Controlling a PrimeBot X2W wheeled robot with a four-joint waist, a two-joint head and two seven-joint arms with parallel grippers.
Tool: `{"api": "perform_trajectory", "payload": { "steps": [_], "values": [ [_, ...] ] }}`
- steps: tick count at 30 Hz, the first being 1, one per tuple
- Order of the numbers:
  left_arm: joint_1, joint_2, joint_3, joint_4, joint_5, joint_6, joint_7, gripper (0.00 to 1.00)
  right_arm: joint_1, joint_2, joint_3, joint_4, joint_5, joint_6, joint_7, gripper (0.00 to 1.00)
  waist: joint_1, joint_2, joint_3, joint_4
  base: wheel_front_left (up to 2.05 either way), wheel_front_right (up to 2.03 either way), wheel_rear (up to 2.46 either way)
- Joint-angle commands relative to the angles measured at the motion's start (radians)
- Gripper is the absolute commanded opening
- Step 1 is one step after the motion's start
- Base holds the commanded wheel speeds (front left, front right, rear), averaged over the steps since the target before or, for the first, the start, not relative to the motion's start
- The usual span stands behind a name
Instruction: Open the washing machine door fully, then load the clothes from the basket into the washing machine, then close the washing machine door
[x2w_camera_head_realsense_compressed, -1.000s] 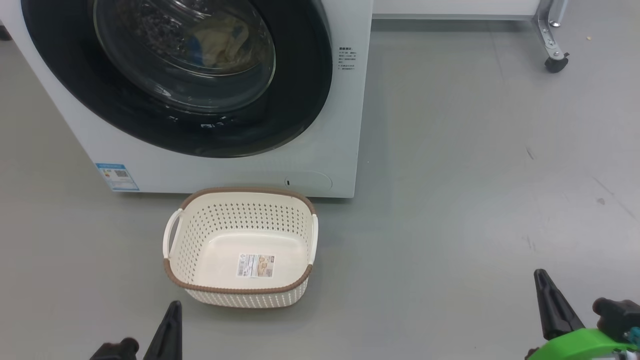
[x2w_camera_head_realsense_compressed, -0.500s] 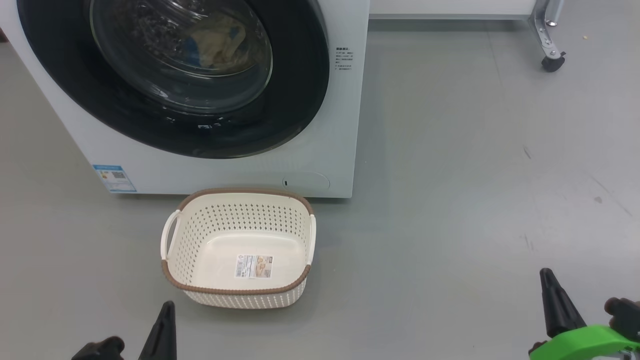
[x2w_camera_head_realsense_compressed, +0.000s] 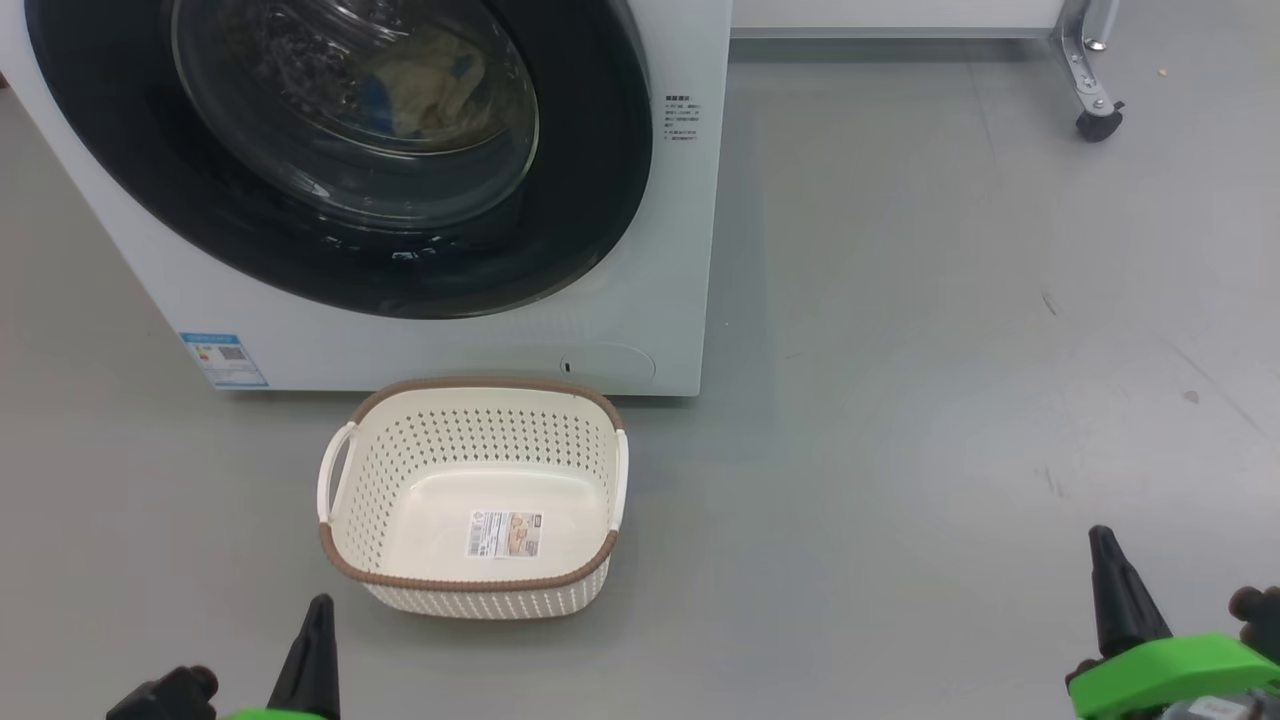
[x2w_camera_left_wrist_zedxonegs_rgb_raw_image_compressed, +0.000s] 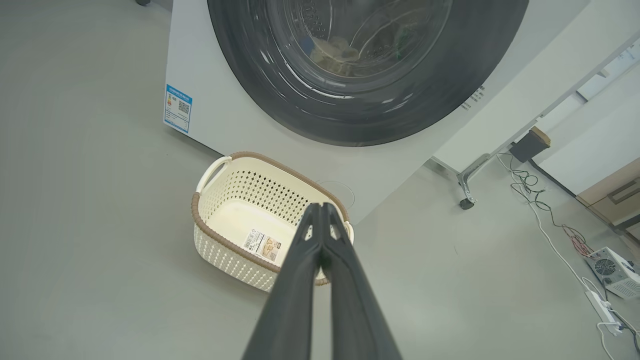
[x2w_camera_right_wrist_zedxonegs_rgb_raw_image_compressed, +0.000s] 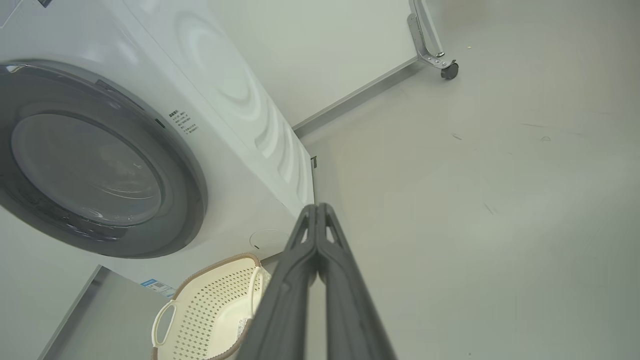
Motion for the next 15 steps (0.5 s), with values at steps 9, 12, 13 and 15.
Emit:
{"api": "perform_trajectory", "payload": {
  "steps": [9,12,13,15],
  "values": [
    [-0.056,0.002,0.037,-0.040,-0.113,0.000,0.029,0.00,-0.067,-0.015,0.006,-0.036,0.120,-0.001,0.032,0.00,-0.0001,-0.0001,0.000,-0.004,0.00,0.00,0.00],
    [-0.058,0.001,0.042,-0.042,-0.146,0.000,0.038,0.00,-0.072,-0.015,0.007,-0.037,0.155,-0.001,0.041,0.00,-0.0001,-0.0001,-0.001,-0.006,0.00,0.00,0.00],
    [-0.059,0.001,0.044,-0.042,-0.157,0.000,0.041,0.00,-0.073,-0.015,0.007,-0.037,0.166,-0.001,0.044,0.00,-0.0001,-0.0001,-0.001,-0.006,0.00,0.00,0.00],
    [-0.061,0.001,0.047,-0.043,-0.179,0.000,0.046,0.00,-0.076,-0.015,0.008,-0.037,0.189,-0.001,0.049,0.00,-0.0001,-0.0001,-0.001,-0.007,0.00,0.00,0.00]
  ]
}}
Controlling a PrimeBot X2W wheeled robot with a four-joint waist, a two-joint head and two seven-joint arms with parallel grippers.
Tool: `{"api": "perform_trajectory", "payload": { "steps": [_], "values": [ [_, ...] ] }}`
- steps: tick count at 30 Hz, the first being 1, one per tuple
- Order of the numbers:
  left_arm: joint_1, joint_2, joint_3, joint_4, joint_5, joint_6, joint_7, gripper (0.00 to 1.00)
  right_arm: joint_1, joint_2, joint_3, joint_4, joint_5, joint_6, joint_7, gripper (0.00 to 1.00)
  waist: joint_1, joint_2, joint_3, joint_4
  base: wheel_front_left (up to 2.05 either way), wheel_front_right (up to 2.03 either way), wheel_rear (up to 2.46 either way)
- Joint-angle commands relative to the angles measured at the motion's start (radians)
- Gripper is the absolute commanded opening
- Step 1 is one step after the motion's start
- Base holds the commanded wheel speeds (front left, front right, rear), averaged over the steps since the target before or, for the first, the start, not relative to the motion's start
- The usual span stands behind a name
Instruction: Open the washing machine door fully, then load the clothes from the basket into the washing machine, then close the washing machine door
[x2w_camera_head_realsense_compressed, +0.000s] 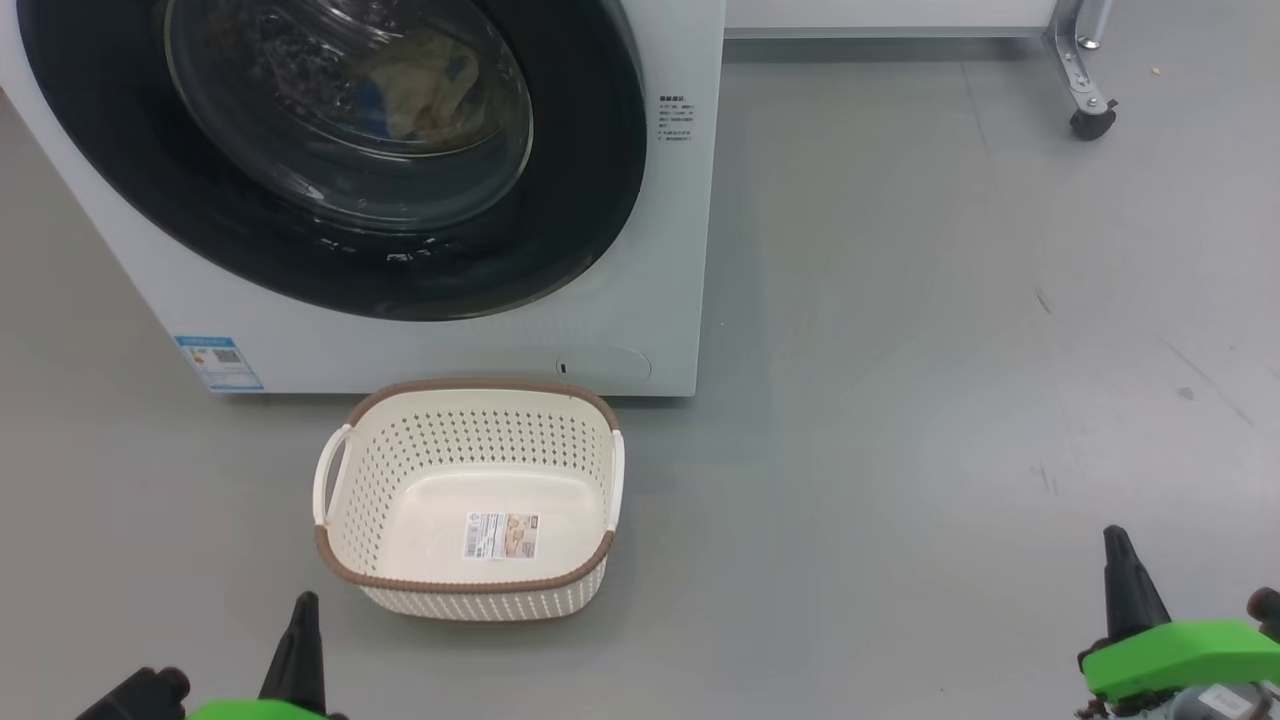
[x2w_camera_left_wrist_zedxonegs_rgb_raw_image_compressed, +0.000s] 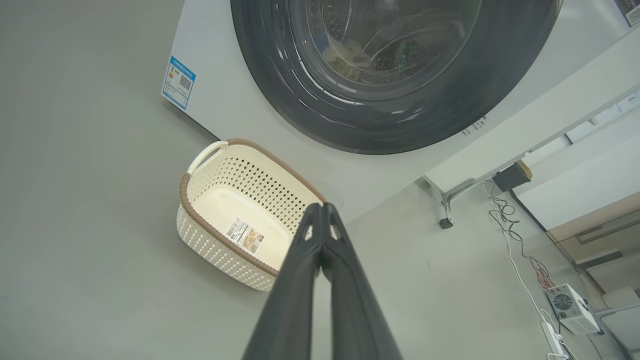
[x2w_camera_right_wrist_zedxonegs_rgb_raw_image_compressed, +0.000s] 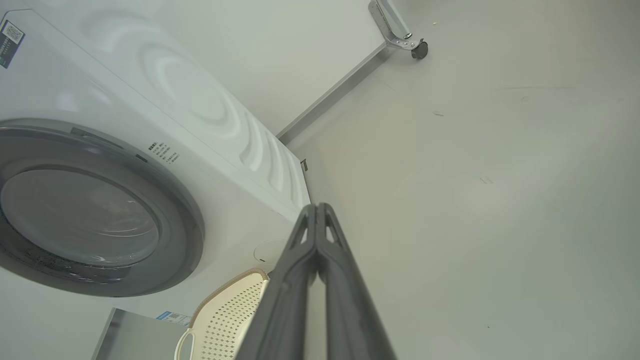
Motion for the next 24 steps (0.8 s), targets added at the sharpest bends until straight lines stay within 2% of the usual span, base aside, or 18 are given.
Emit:
{"api": "perform_trajectory", "payload": {
  "steps": [1,24],
  "values": [
    [-0.054,0.002,0.022,-0.038,-0.026,0.000,0.006,0.00,-0.060,-0.015,0.007,-0.035,0.029,-0.001,0.009,0.00,-0.0001,-0.0001,0.000,-0.001,0.00,0.00,0.00],
    [-0.075,-0.002,0.059,-0.047,-0.267,0.000,0.070,0.00,-0.092,-0.016,0.012,-0.037,0.281,-0.002,0.073,0.00,-0.0001,-0.0001,-0.001,-0.011,0.00,0.00,0.00]
  ]
}}
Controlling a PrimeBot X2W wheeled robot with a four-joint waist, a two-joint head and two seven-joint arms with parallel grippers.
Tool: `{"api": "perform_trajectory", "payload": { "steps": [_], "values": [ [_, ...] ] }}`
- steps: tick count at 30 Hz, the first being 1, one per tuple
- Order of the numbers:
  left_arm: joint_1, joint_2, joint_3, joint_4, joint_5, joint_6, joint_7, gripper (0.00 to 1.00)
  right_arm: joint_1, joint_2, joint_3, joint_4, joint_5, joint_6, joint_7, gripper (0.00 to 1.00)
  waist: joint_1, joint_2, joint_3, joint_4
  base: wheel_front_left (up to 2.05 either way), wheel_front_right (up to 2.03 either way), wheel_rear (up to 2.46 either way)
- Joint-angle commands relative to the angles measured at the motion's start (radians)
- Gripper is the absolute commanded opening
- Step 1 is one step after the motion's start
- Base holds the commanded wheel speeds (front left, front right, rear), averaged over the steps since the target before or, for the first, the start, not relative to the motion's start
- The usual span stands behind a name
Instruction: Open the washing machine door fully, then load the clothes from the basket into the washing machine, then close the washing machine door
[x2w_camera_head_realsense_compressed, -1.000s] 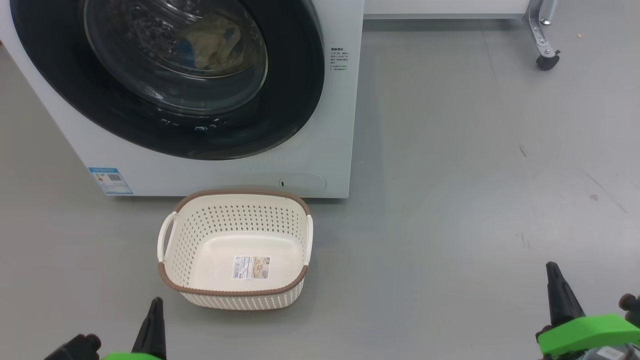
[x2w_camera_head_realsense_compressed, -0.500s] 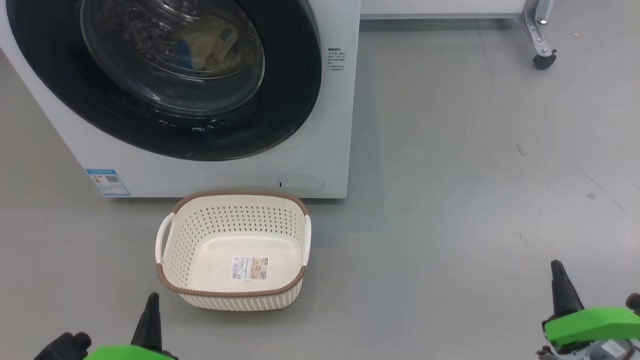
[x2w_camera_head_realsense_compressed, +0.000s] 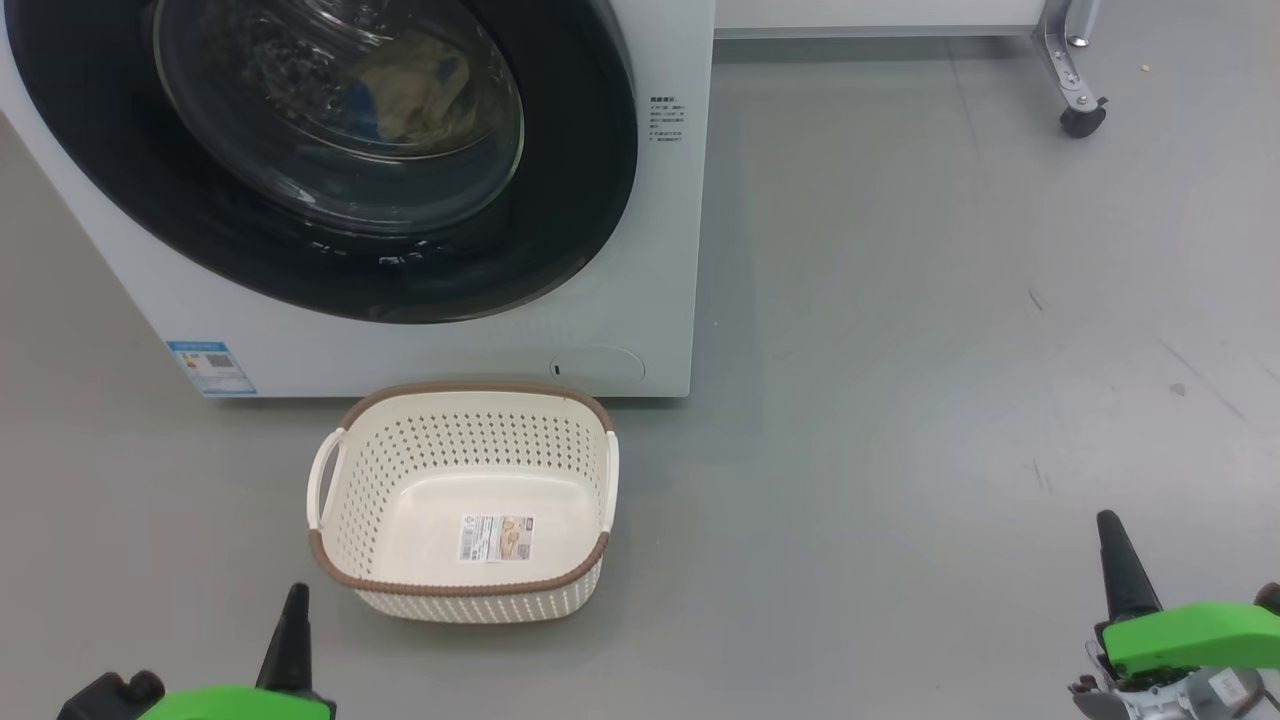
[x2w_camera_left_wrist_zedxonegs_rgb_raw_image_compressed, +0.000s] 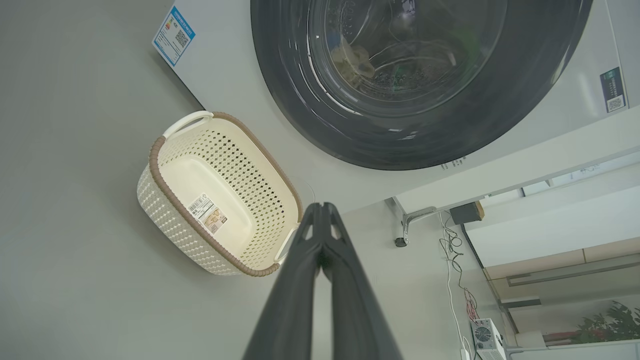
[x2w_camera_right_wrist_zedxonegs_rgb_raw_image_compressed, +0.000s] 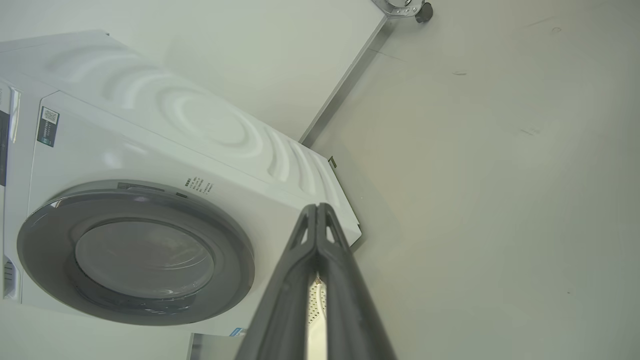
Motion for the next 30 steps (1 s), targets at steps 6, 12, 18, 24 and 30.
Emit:
{"api": "perform_trajectory", "payload": {
  "steps": [6,12,18,24,30],
  "values": [
    [-0.065,0.006,0.036,-0.040,-0.083,0.000,0.022,0.00,-0.068,-0.016,0.013,-0.034,0.089,-0.002,0.025,0.00,0.0000,0.0000,0.000,-0.003,0.00,0.00,0.00],
    [-0.070,0.005,0.046,-0.042,-0.148,0.000,0.040,0.00,-0.077,-0.016,0.015,-0.035,0.158,-0.002,0.042,0.00,0.0000,0.0000,-0.001,-0.006,0.00,0.00,0.00],
    [-0.076,0.004,0.056,-0.045,-0.214,0.000,0.058,0.00,-0.086,-0.017,0.017,-0.035,0.226,-0.002,0.060,0.00,0.0000,0.0000,-0.001,-0.009,0.00,0.00,0.00],
    [-0.082,0.003,0.066,-0.047,-0.279,0.000,0.076,0.00,-0.095,-0.017,0.018,-0.036,0.295,-0.002,0.077,0.00,0.0000,0.0000,-0.001,-0.012,0.00,0.00,0.00],
    [-0.087,0.002,0.077,-0.050,-0.344,0.000,0.093,0.00,-0.103,-0.017,0.020,-0.036,0.364,-0.002,0.095,0.00,0.0000,0.0000,-0.002,-0.015,0.00,0.00,0.00]
  ]
}}
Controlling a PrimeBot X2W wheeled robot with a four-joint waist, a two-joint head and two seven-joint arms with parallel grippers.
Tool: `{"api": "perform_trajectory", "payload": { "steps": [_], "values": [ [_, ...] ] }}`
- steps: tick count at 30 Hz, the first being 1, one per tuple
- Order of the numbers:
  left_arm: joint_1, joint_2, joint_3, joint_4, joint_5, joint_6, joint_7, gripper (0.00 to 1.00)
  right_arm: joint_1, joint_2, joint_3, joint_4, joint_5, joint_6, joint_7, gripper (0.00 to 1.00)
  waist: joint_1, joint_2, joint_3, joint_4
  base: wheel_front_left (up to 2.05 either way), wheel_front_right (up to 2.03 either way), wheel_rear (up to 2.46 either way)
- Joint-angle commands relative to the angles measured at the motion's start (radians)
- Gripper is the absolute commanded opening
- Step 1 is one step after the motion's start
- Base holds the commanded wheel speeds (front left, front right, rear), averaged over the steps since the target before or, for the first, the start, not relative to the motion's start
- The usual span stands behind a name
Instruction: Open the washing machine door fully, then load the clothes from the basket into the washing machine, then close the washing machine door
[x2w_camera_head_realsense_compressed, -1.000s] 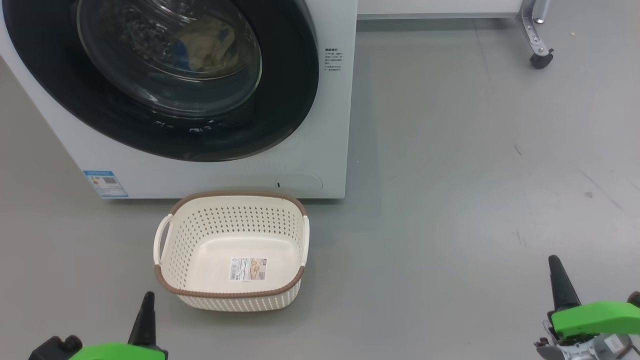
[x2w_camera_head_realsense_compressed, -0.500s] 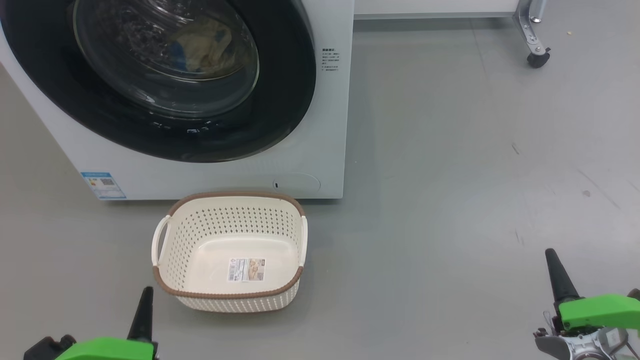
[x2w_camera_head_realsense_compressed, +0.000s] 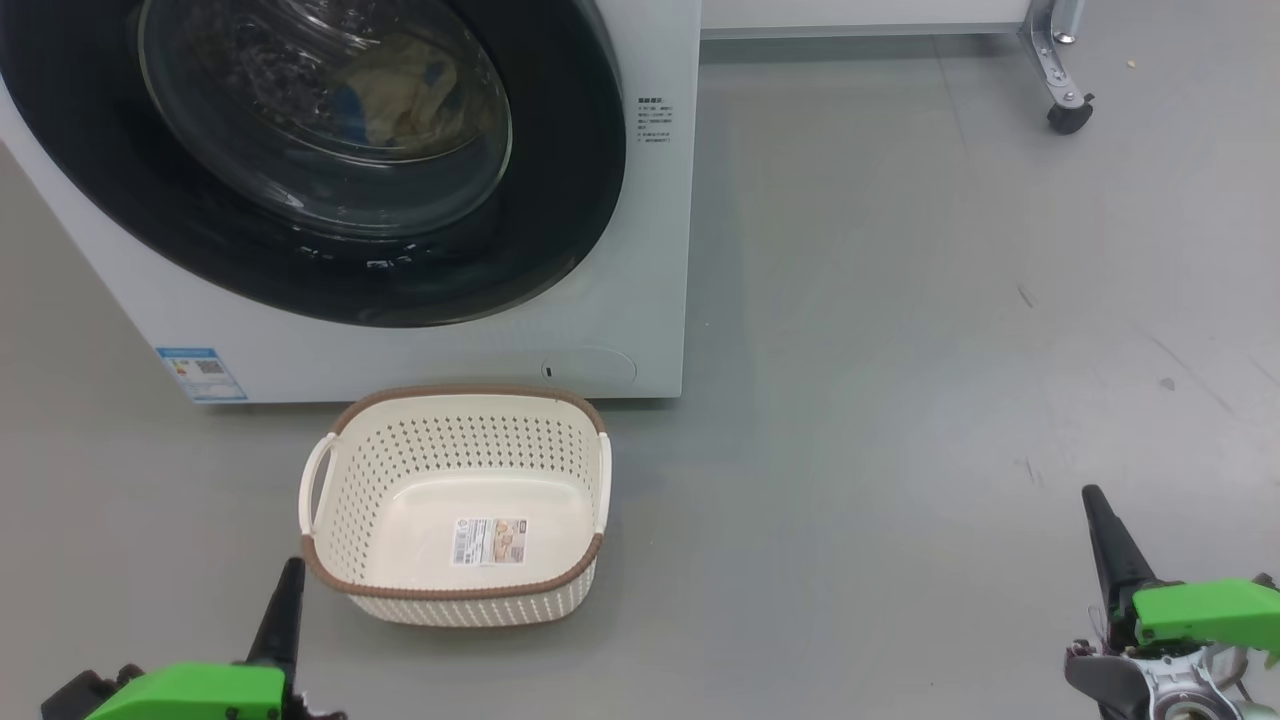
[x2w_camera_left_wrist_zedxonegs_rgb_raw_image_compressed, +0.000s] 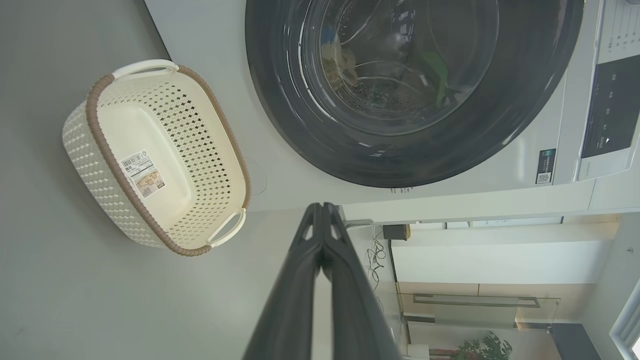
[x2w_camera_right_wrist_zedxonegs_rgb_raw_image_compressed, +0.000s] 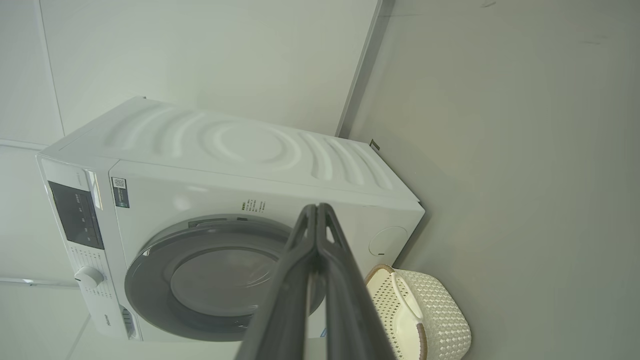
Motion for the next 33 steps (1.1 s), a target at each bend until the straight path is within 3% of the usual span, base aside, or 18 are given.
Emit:
{"api": "perform_trajectory", "payload": {
  "steps": [1,22,33],
  "values": [
    [-0.049,0.008,0.040,-0.035,-0.031,-0.001,0.008,0.00,-0.064,-0.017,0.017,-0.035,0.034,-0.002,0.012,0.00,0.0000,0.0000,0.000,-0.001,0.00,0.00,0.00],
    [-0.070,0.004,0.078,-0.044,-0.270,-0.001,0.073,0.00,-0.096,-0.018,0.023,-0.037,0.286,-0.003,0.076,0.00,0.0000,0.0000,-0.001,-0.012,0.00,0.00,0.00],
    [-0.070,0.003,0.079,-0.044,-0.270,-0.001,0.074,0.00,-0.096,-0.018,0.023,-0.037,0.286,-0.003,0.076,0.00,0.0000,0.0000,-0.001,-0.012,0.00,0.00,0.00]
  ]
}}
